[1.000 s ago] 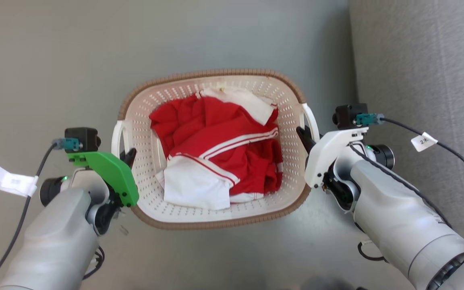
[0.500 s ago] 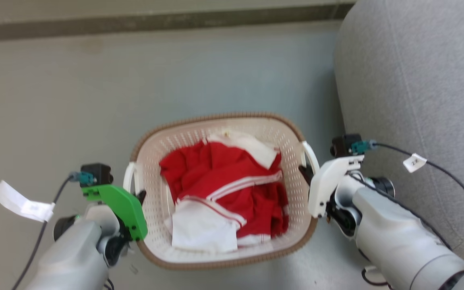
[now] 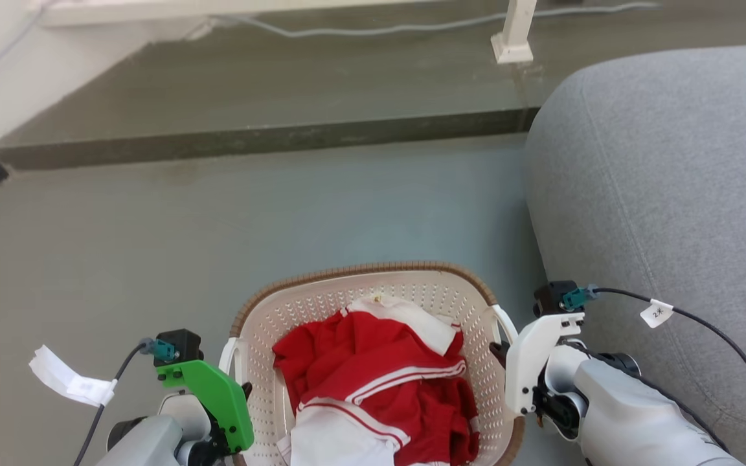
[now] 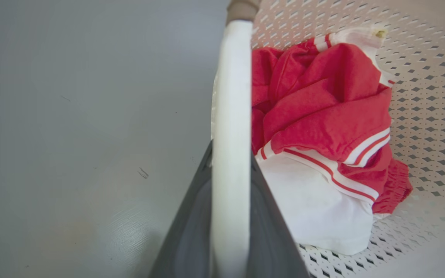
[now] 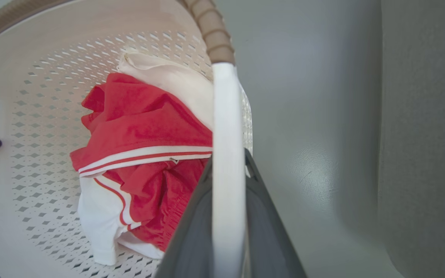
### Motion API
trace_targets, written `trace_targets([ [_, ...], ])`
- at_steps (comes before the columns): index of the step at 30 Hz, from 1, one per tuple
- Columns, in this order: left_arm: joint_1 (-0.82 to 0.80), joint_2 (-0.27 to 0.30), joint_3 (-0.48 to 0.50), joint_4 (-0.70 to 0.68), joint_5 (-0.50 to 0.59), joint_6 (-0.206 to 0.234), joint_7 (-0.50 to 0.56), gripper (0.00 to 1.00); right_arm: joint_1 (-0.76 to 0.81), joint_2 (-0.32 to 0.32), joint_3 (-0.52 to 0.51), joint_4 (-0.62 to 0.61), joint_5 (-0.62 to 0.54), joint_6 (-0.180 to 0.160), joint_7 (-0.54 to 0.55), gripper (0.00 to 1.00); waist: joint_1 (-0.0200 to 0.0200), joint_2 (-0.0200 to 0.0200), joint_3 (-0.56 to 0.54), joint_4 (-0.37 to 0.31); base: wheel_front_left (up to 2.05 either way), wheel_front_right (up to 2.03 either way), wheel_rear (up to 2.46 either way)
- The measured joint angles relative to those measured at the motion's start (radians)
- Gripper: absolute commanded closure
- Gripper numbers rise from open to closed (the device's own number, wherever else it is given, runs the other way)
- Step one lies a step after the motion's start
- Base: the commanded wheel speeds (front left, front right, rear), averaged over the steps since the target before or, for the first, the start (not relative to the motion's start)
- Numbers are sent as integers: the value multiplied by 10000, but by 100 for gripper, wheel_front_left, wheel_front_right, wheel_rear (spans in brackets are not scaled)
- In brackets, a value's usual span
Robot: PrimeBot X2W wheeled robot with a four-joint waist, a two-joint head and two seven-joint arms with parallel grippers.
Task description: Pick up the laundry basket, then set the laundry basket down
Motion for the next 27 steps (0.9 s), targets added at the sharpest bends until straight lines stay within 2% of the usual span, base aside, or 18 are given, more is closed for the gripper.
trace_targets([
  [9, 51, -54, -102, 109, -100, 0, 274, 100, 81, -27, 171, 4, 88, 0, 316, 100, 0, 0, -722, -43, 0, 0, 0],
  [27, 51, -81, -192, 261, -295, 0, 359, 100, 80, -33, 456, 0, 383, 0, 470, 100, 0, 0, -773, -30, 0, 0, 0],
])
